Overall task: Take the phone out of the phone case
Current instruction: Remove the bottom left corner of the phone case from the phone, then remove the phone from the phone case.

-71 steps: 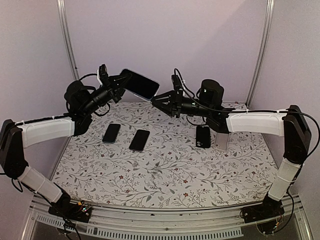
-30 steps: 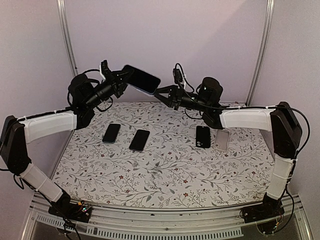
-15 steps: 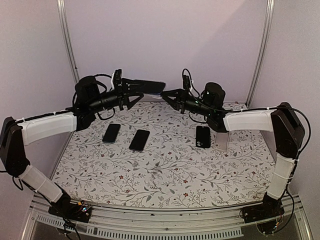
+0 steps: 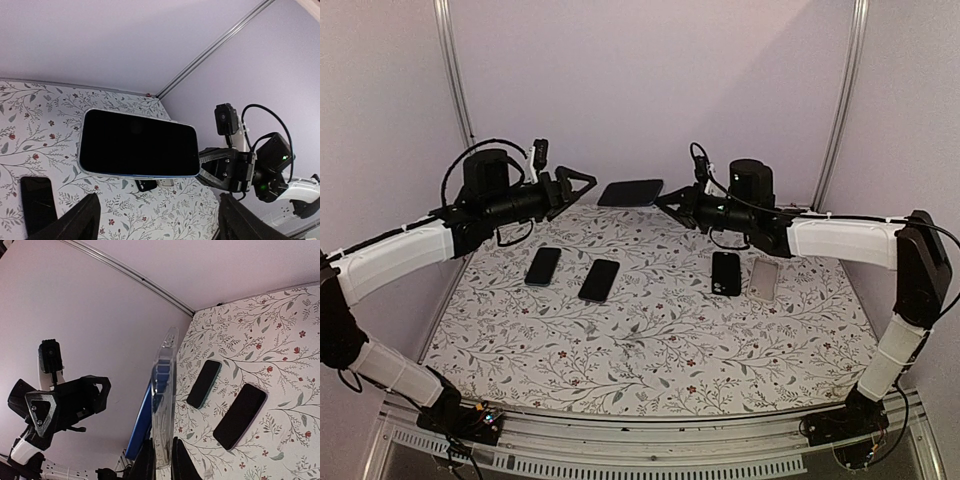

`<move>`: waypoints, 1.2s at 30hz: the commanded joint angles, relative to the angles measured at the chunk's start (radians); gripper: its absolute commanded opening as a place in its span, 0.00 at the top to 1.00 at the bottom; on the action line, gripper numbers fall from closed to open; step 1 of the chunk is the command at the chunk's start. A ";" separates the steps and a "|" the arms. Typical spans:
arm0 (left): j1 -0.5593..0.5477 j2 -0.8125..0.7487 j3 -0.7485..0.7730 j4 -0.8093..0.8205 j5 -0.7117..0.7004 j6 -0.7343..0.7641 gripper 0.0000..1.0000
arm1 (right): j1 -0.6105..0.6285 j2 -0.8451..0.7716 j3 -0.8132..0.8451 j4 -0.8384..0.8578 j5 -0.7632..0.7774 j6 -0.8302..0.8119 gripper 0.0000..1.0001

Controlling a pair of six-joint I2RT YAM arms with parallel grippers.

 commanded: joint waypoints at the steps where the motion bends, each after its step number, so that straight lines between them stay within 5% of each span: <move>1: -0.046 0.023 0.081 -0.198 -0.142 0.219 0.18 | 0.008 -0.064 0.072 -0.218 0.109 -0.175 1.00; 13: -0.235 0.235 0.324 -0.383 -0.378 0.471 0.19 | 0.076 -0.010 0.239 -0.628 0.206 -0.287 1.00; 36: -0.398 0.383 0.400 -0.436 -0.554 0.586 0.19 | 0.081 0.013 0.220 -0.639 0.196 -0.181 1.00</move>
